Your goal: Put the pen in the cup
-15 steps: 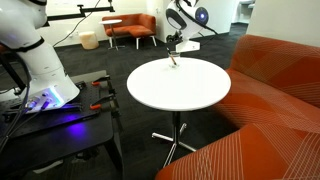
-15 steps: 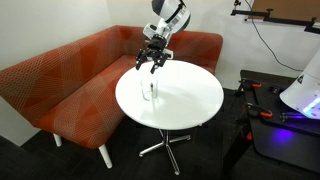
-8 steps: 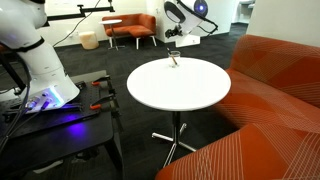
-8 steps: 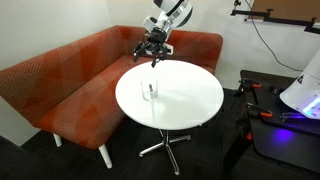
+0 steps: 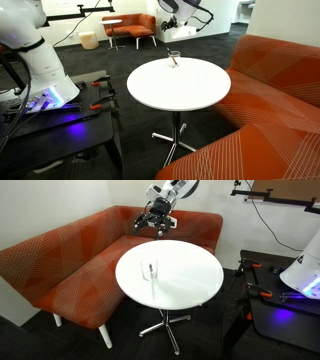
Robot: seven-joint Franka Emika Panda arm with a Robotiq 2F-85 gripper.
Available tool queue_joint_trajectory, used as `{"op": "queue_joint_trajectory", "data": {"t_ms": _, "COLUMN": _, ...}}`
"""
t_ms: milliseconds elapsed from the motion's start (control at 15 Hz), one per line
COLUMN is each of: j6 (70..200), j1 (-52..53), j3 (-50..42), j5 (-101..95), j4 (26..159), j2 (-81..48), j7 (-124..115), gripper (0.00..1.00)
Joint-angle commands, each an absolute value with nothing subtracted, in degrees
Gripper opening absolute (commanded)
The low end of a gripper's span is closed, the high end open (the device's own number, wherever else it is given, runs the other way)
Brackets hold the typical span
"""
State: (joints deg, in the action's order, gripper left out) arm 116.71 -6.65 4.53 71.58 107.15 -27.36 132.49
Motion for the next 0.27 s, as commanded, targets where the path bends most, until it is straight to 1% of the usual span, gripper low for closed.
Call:
{"op": "queue_joint_trajectory", "data": {"t_ms": 0, "j6": 116.19, "j1": -5.28, "j3": 2.96, "j5": 72.13, "j4": 107.53, "j2": -26.78, "j7": 132.55, "gripper": 1.0}}
{"op": "queue_joint_trajectory", "data": {"t_ms": 200, "j6": 116.34, "j1": -5.12, "j3": 2.83, "j5": 72.22, "j4": 108.13, "j2": -26.18, "j7": 132.55, "gripper": 1.0}}
